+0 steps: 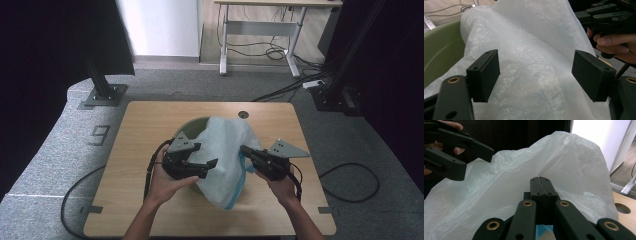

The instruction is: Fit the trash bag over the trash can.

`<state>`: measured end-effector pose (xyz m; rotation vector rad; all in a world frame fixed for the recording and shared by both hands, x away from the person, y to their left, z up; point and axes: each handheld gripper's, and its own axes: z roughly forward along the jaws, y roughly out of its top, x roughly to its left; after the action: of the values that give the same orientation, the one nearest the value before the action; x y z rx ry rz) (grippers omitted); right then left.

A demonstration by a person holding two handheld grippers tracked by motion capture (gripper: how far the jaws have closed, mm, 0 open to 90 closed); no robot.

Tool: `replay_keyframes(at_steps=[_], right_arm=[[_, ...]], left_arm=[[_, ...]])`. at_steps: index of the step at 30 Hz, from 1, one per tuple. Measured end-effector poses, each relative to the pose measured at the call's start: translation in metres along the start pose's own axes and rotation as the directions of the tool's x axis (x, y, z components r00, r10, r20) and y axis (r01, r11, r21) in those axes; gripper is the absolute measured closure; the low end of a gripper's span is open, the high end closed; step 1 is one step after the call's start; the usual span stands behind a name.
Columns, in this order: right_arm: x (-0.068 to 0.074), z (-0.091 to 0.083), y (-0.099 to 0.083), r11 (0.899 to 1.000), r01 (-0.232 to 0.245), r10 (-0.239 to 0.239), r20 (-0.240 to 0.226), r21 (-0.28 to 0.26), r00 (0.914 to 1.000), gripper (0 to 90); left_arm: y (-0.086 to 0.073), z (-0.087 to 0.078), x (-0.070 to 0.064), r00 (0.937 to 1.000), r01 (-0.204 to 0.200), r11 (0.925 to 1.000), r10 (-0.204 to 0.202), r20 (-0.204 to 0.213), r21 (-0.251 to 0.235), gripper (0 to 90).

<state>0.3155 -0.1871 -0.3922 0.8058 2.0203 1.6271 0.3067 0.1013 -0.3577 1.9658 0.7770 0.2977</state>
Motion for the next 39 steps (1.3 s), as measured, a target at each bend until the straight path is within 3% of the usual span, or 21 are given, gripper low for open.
replay_keyframes(at_steps=[4, 10, 14, 22, 29, 33, 39], right_arm=[[0.0, -0.001, -0.001, 1.0, -0.001, 0.001, 0.0, 0.0, 1.0, 88.4], [-0.001, -0.005, -0.002, 1.0, -0.009, 0.009, 0.005, -0.002, 0.9999, 88.4], [-0.003, -0.005, -0.004, 1.0, -0.018, 0.018, 0.011, 0.001, 0.9998, 88.4], [-0.004, -0.007, -0.005, 1.0, -0.021, 0.021, 0.013, -0.001, 0.9997, 88.4], [-0.005, -0.01, -0.005, 1.0, -0.025, 0.025, 0.017, -0.001, 0.9996, 88.4], [-0.006, -0.01, -0.005, 1.0, -0.025, 0.025, 0.021, -0.004, 0.9995, 88.4], [-0.006, -0.009, -0.006, 1.0, -0.026, 0.026, 0.022, 0.0, 0.9994, 88.4]], left_arm=[[-0.003, 0.004, -0.001, 0.9998, -0.008, 0.9992, 0.008, -0.02, 0.039, 21.2], [-0.01, 0.009, -0.003, 0.9999, -0.006, 0.9961, 0.004, 0.015, 0.088, 22.7], [-0.011, 0.01, -0.004, 0.9995, -0.007, 0.9969, 0.004, 0.032, 0.078, 28.2], [-0.013, 0.008, -0.002, 0.9978, -0.026, 0.9977, 0.022, 0.062, 0.063, 58.9], [-0.014, 0.009, 0.001, 0.9927, -0.017, 0.9965, 0.007, 0.12, 0.082, 75.4], [-0.013, 0.008, -0.001, 0.9948, -0.002, 0.9984, -0.004, 0.102, 0.056, 72.3], [-0.008, 0.009, -0.013, 0.997, -0.001, 0.9994, -0.002, 0.078, 0.035, 52.3]])
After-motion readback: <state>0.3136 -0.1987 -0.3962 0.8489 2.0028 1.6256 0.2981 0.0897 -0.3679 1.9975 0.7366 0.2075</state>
